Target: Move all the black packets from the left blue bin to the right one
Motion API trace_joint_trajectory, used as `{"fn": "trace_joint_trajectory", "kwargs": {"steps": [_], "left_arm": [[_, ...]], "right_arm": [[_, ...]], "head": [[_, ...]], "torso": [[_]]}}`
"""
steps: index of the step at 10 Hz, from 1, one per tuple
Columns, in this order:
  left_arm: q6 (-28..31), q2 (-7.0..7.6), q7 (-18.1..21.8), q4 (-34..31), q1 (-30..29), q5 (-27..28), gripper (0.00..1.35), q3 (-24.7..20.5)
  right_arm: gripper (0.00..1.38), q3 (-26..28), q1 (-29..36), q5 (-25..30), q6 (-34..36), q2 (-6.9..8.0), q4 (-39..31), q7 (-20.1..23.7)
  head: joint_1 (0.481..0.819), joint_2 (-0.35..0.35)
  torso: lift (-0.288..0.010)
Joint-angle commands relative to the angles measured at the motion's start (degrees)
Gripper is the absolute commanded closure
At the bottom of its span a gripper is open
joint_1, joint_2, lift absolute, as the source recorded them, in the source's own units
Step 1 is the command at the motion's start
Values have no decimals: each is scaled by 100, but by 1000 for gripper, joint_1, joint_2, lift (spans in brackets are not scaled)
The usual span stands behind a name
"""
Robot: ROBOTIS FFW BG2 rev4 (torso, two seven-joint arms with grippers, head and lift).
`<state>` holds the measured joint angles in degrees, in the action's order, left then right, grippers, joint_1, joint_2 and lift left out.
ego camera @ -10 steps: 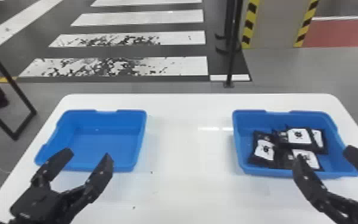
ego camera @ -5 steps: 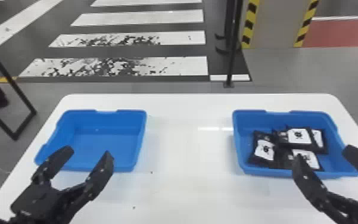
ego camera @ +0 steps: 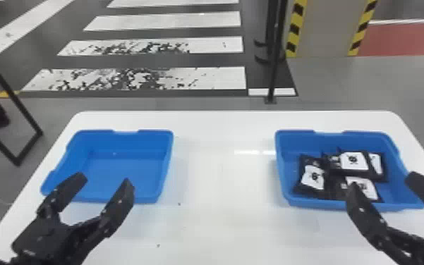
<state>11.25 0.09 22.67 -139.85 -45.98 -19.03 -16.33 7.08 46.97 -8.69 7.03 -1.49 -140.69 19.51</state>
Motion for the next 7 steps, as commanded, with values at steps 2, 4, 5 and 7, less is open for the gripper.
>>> {"fn": "trace_joint_trajectory", "kwargs": {"steps": [2, 4, 5, 7], "left_arm": [[14, -24, 0, 0, 0, -28, 128, 10], [42, -24, 0, 28, 0, -28, 128, 10], [70, -24, 0, 28, 0, -39, 128, 10], [70, -24, 0, 28, 0, -39, 128, 10]], "right_arm": [[139, 0, 0, -11, 0, 0, 0, 0], [140, 0, 0, -23, 0, 0, 14, 0], [142, -11, 0, -23, 0, 0, 14, 0], [142, 0, 0, -34, 0, -9, 14, 0]], "head": [[695, 88], [695, 88], [695, 87], [695, 86]], "torso": [[-140], [-140], [-140], [-140]]}}
